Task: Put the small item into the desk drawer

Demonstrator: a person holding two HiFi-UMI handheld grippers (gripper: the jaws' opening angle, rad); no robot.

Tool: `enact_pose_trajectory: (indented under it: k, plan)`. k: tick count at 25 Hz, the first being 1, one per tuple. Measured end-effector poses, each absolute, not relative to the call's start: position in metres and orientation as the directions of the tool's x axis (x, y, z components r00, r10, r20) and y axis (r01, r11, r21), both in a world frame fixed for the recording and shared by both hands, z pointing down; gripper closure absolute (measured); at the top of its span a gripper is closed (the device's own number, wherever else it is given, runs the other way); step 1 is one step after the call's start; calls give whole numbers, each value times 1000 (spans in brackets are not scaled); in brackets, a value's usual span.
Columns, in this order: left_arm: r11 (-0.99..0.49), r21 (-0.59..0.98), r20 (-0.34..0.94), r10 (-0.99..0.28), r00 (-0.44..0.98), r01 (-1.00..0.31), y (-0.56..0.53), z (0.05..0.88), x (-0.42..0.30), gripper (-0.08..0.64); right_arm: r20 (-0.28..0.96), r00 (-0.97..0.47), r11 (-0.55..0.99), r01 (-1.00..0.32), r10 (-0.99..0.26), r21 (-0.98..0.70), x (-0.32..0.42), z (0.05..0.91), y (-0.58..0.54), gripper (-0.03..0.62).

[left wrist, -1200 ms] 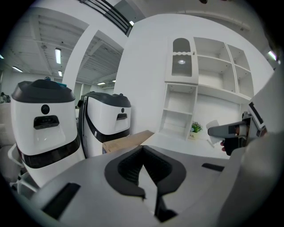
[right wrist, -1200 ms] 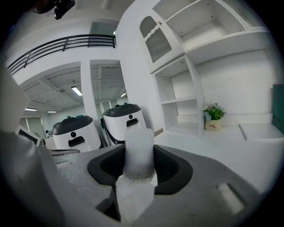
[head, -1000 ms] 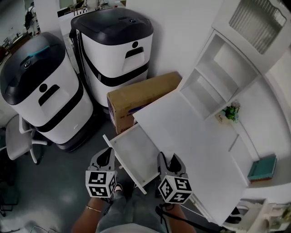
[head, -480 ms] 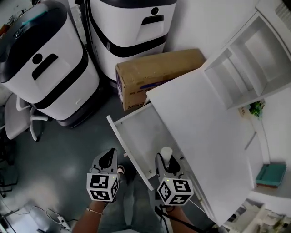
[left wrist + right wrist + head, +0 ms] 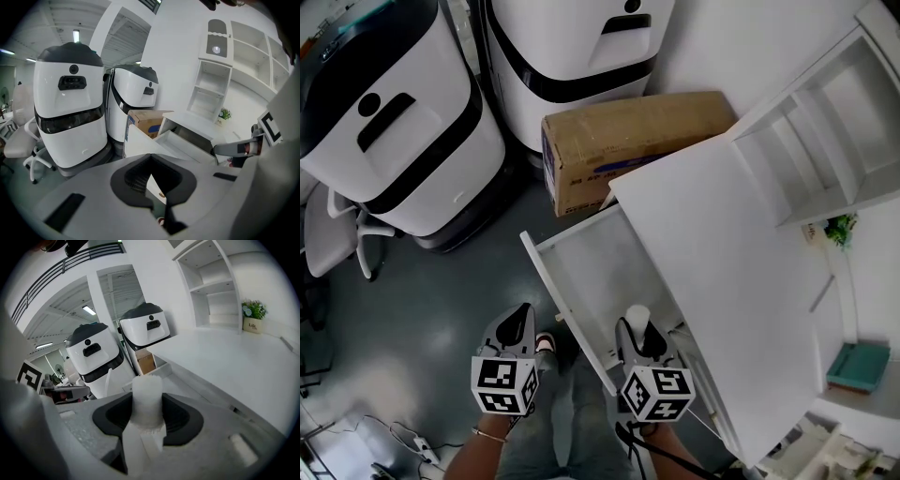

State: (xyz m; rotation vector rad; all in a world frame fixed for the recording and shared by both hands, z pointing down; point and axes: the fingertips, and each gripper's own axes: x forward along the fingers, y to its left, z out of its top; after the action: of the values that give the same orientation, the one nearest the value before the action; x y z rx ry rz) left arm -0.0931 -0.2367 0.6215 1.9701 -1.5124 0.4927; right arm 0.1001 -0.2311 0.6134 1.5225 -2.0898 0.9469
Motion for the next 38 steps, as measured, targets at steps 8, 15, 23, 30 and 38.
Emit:
enact_pose_trajectory:
  k: [8,15,23,30,38]
  plan:
    - [-118,228,632,-737,239,-967,-235,639,-109,561,687,-376,266,-927,-622,-265,85,651,-250,410]
    - [-24,226,651,-740,169,-974,-220,654,-125,561,721,-424,357,-898,-547,-258,73,687,-272,410]
    - [95,236,657,-749,87,-967,-205,668,-133,561,757,-474,484,-842,-450,-239,54,720,-292,410]
    - [173,244,662,-749,33,-954,-195,677,-136,561,781,-494,559,-796,-381,-231,32,746,-304,410]
    - [236,250,668,-744,-10,-939,-190,684,-140,561,800,-500,600,-766,-331,-231,13,774,-316,410]
